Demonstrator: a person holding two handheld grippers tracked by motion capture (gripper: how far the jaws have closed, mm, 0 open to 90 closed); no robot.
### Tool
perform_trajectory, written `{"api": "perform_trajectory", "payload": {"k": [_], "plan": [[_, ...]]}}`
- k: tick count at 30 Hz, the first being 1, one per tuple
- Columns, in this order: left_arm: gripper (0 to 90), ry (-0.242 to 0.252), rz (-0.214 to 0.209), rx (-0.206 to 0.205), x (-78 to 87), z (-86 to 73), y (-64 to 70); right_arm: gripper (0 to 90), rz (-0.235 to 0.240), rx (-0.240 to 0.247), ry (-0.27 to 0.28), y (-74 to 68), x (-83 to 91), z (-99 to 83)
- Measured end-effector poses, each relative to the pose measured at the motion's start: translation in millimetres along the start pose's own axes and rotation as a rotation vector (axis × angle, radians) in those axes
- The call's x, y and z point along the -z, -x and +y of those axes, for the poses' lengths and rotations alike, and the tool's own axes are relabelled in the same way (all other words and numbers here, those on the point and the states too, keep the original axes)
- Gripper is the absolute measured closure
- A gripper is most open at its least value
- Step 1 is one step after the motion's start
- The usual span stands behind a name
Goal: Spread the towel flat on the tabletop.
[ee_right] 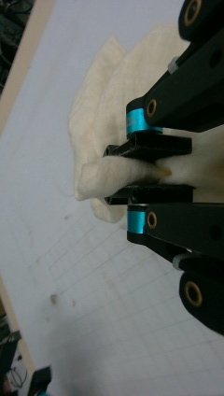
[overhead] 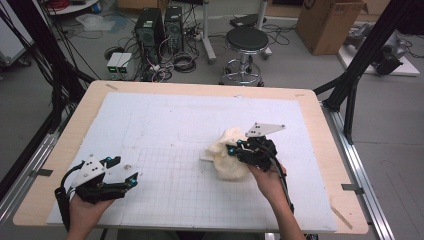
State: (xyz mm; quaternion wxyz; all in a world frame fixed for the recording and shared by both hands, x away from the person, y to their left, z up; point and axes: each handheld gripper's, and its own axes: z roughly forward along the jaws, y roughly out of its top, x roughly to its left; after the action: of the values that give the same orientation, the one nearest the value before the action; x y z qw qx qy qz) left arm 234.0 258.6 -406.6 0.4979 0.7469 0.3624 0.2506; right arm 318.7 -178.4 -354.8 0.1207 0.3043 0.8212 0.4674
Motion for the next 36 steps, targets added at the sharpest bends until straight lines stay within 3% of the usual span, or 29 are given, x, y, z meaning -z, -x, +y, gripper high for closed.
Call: {"api": "perform_trajectory", "payload": {"k": [5,12,20,24,29,36], "plan": [[19.7,0.001,0.000,0.000,0.0,0.1,0.0,79.7,0.049,0.051,0.033,-20.5,-8.2,29.2],[19.7,0.000,-0.004,-0.005,0.2,0.5,0.3,79.7,0.103,0.054,0.074,-41.9,-23.3,53.7],[19.7,0.003,-0.004,0.001,0.0,0.3,0.0,79.5,0.130,0.062,0.104,-57.2,-42.5,71.2],[19.7,0.003,-0.007,-0.002,0.1,0.4,0.2,79.1,0.135,0.033,0.085,-57.8,-58.4,69.0],[19.7,0.002,-0.006,-0.002,0.5,0.4,-0.2,78.5,0.085,-0.016,-0.007,-45.5,-88.2,47.4],[19.6,0.000,-0.008,-0.002,0.0,0.4,-1.4,77.3,0.068,-0.036,-0.078,-42.4,-102.5,15.5]]}}
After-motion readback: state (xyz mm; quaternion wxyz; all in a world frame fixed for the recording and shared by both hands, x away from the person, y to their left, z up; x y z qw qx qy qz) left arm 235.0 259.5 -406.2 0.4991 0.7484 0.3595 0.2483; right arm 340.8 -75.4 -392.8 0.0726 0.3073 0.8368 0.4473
